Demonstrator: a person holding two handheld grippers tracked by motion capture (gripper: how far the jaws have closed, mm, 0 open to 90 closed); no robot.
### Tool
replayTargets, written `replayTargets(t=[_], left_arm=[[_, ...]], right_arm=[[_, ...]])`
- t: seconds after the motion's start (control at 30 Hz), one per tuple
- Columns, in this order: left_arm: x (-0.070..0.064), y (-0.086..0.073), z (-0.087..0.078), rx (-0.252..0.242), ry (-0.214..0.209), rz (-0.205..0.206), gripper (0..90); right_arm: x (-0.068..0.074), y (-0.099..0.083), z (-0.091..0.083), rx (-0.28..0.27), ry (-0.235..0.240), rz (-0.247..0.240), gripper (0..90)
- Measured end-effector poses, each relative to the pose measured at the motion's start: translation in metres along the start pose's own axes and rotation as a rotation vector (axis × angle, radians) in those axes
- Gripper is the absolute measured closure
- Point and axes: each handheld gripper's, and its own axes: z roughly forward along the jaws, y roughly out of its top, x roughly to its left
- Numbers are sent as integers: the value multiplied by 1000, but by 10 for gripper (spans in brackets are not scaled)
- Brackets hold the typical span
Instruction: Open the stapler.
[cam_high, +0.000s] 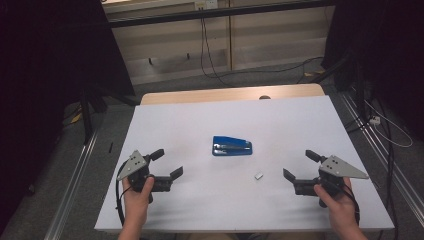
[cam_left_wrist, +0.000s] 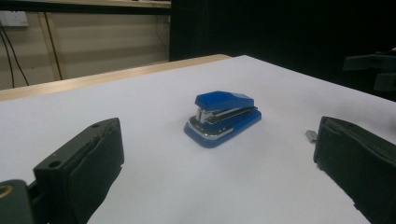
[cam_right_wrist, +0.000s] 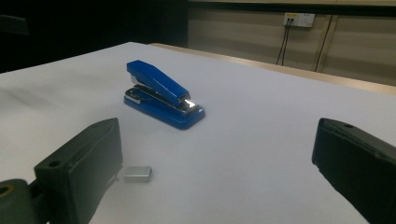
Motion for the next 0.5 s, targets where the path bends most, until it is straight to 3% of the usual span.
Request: replayTargets(t=[0.2, 0.27, 0.5], left_arm=[[-4, 4, 20, 16, -23, 32, 23], [-4, 5, 26, 24, -34, 38, 23], [-4, 7, 39, 33, -42, 47, 23]], right_arm=[[-7, 4, 9, -19, -18, 9, 15], [-9, 6, 11, -18, -32, -14, 18], [-11, 10, 18, -14, -26, -13, 22]])
